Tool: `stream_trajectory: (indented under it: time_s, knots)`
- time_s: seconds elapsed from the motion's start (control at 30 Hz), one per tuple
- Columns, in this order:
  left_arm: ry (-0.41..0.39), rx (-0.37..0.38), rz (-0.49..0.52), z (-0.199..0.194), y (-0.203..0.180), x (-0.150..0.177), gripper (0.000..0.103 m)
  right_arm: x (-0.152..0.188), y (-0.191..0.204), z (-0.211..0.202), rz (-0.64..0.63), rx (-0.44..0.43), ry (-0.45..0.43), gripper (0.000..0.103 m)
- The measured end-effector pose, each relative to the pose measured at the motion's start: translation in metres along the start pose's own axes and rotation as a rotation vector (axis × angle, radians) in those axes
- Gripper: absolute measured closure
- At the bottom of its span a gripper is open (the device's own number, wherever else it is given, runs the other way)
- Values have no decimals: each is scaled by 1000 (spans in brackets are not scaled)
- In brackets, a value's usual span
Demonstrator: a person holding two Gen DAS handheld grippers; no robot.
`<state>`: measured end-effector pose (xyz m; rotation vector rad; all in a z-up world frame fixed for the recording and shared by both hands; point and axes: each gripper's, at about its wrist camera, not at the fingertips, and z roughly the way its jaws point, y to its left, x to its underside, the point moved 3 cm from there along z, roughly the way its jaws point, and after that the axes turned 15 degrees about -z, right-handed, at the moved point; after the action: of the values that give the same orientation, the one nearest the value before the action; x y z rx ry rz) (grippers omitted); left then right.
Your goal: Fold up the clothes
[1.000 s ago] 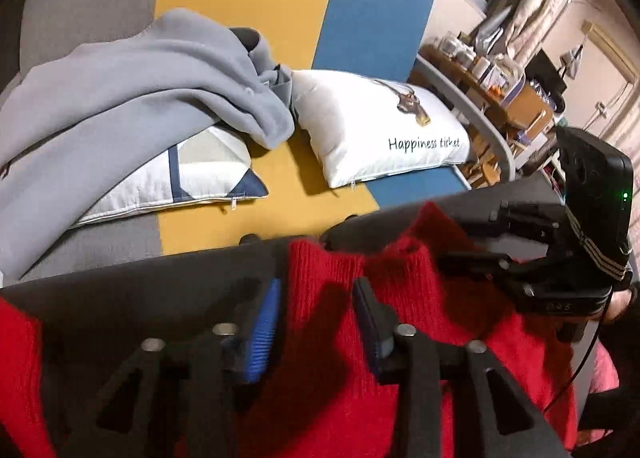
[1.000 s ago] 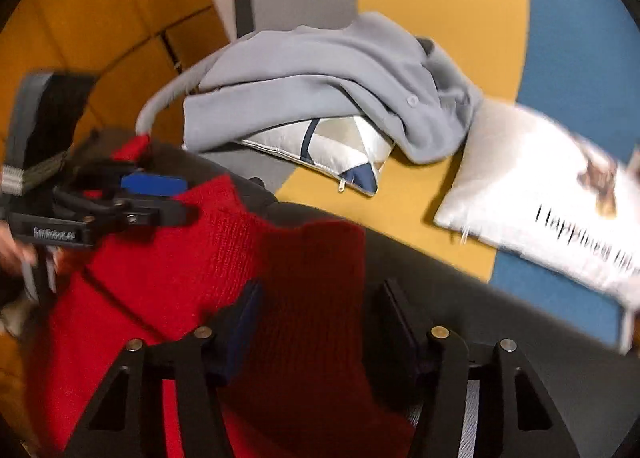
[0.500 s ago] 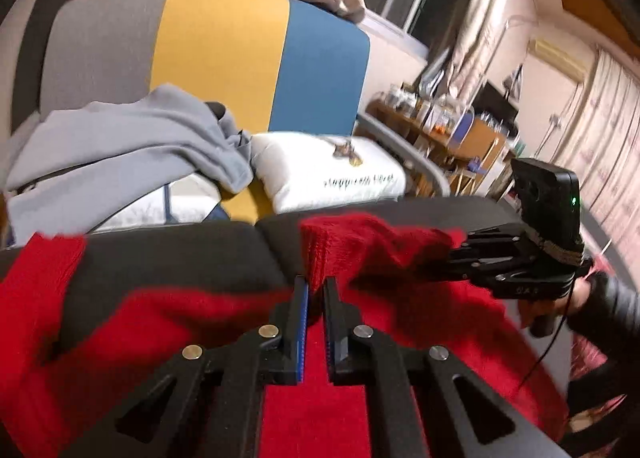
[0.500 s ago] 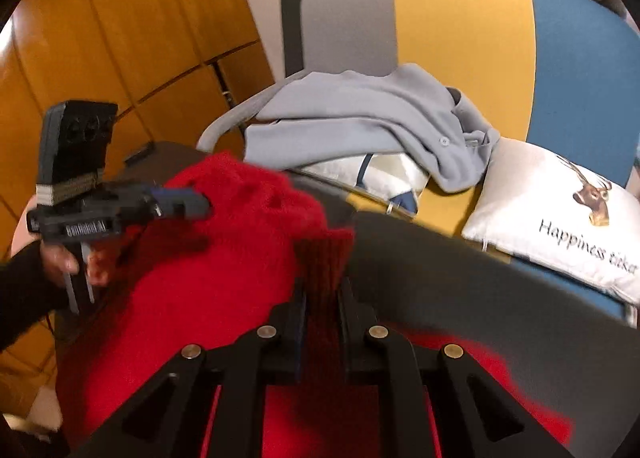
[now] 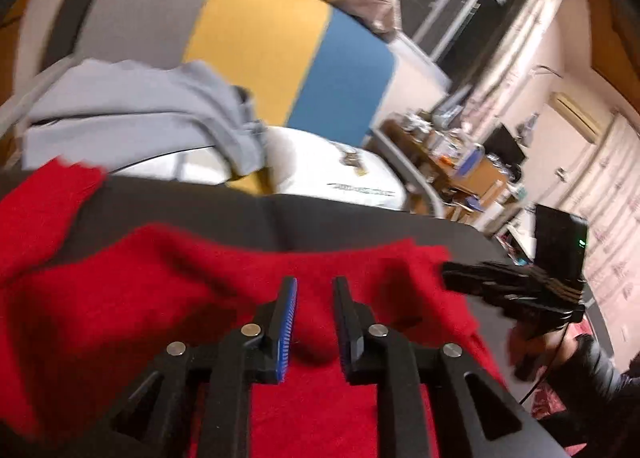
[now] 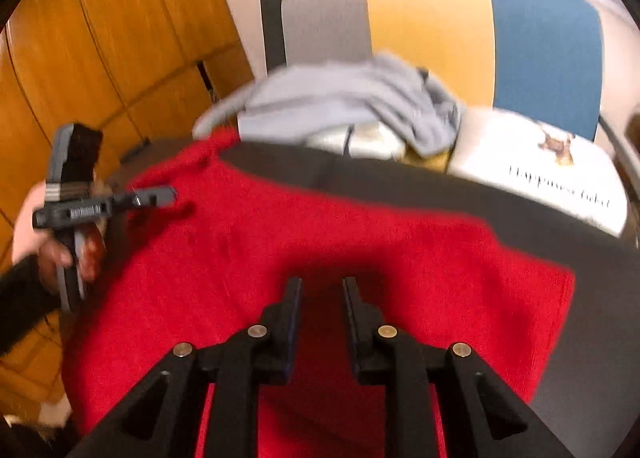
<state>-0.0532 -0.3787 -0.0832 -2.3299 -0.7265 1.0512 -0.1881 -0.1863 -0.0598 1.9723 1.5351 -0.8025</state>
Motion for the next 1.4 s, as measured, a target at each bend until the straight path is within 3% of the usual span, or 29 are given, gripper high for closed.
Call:
stream_trajectory:
  time_s: [0.07, 0.17, 0.27, 0.37, 0.47, 0.53, 0.63, 0.7, 0.8, 0.93, 1.0, 1.13, 1.23, 1.4]
  knots:
    - [48, -39, 34, 23, -10, 7, 85, -16, 2, 12, 24, -5, -27, 78]
    - [100, -149, 47, 50, 3, 30, 86, -13, 11, 44, 26, 11, 30, 76]
    - [46, -124, 14, 48, 17, 46, 88, 15, 19, 65, -13, 83, 83, 74]
    - [30, -128, -43, 47, 18, 44, 89, 29, 13, 52, 29, 63, -11, 72]
    - [3, -134, -72, 32, 18, 43, 85, 28, 11, 54, 42, 59, -14, 70]
    - [-45, -188, -66, 10, 24, 37, 79, 27, 14, 54, 30, 69, -12, 68]
    - [-133, -400, 24, -30, 44, 15, 74, 29, 17, 52, 21, 74, -12, 66]
    - [-150, -521, 55, -52, 66, -7, 72, 29, 18, 52, 21, 72, -14, 66]
    - [-151, -658, 20, -84, 109, -48, 65, 29, 17, 53, 24, 64, -18, 63]
    - [-153, -671, -223, -117, 179, -101, 62, 29, 18, 53, 18, 61, -20, 59]
    - [-140, -625, -273, -116, 196, -122, 59, 29, 20, 53, 7, 57, -18, 53]
    - [-46, -646, -183, -81, 200, -135, 58, 26, 32, 58, -52, 57, 5, 29]
    - [26, -699, -100, -43, 200, -144, 58, 25, 42, 63, -111, 77, 33, 19]
    - [74, -795, -95, -22, 224, -142, 58, 25, 42, 65, -120, 74, 35, 16]
